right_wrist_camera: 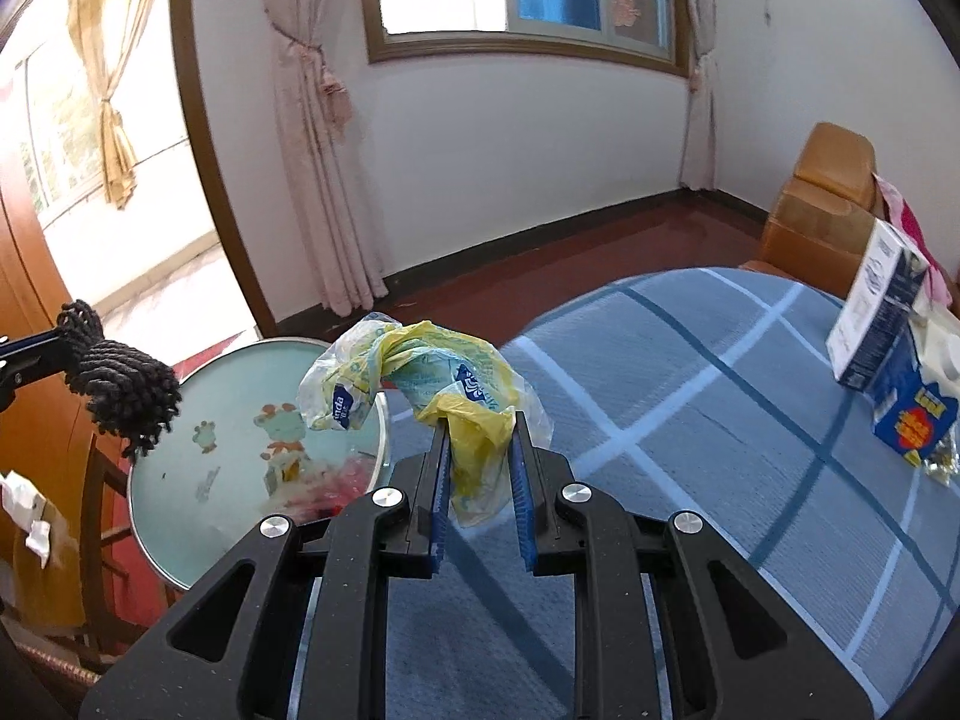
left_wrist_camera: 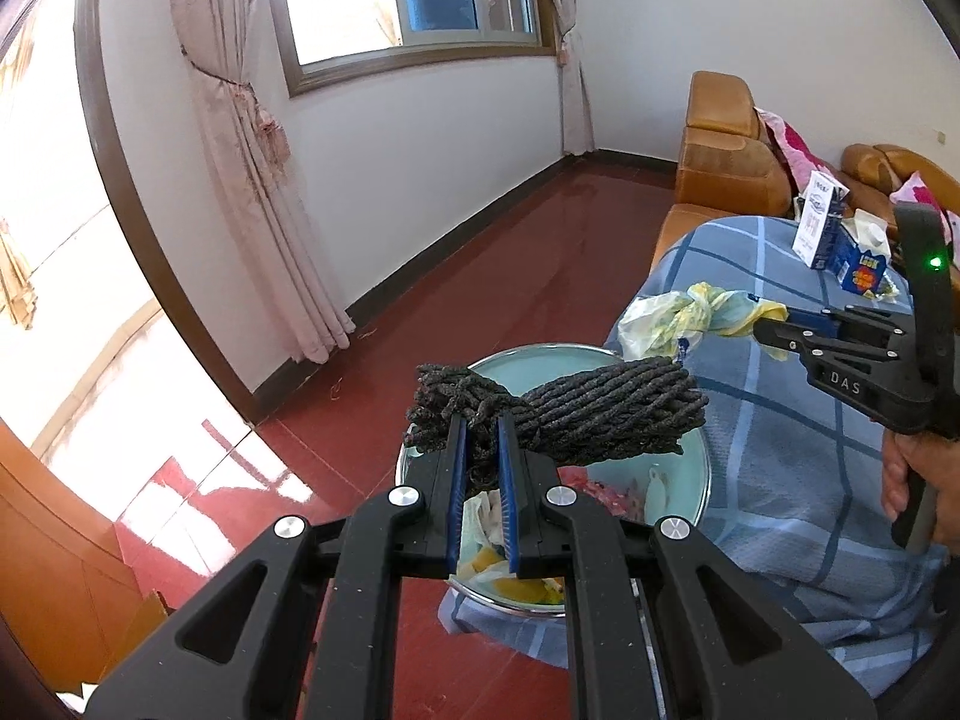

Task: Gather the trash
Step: 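Carry the black mesh bundle and yellow plastic bag over the bin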

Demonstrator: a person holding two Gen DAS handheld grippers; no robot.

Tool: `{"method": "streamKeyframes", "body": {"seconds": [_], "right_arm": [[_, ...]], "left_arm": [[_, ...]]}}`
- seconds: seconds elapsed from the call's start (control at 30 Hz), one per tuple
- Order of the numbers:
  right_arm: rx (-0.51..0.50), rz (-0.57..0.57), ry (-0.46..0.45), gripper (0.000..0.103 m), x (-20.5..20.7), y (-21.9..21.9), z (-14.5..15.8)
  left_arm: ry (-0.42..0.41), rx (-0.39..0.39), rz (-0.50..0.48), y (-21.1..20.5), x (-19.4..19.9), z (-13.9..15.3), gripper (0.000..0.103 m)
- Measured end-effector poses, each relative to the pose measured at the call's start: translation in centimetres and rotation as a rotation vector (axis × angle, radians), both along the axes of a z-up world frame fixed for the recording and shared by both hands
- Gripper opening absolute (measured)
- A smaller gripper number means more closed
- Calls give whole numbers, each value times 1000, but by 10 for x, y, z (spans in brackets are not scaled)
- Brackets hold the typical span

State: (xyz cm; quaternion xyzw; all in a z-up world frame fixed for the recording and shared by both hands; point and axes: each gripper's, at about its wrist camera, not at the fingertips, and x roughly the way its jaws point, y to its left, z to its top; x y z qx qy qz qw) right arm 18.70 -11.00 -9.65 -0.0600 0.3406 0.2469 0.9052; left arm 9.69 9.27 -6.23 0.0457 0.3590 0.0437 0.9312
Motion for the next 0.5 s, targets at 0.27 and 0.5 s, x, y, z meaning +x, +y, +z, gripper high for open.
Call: {"method": "streamKeyframes", "body": {"seconds": [0.27, 0.5], "right_arm": [[-10, 21, -3, 19, 0, 9, 0], [-18, 37, -9, 19, -3, 12, 2]], "left_arm": [[10, 2, 13, 1, 3, -2, 10], [14, 4, 26, 2, 3, -2, 10]]}}
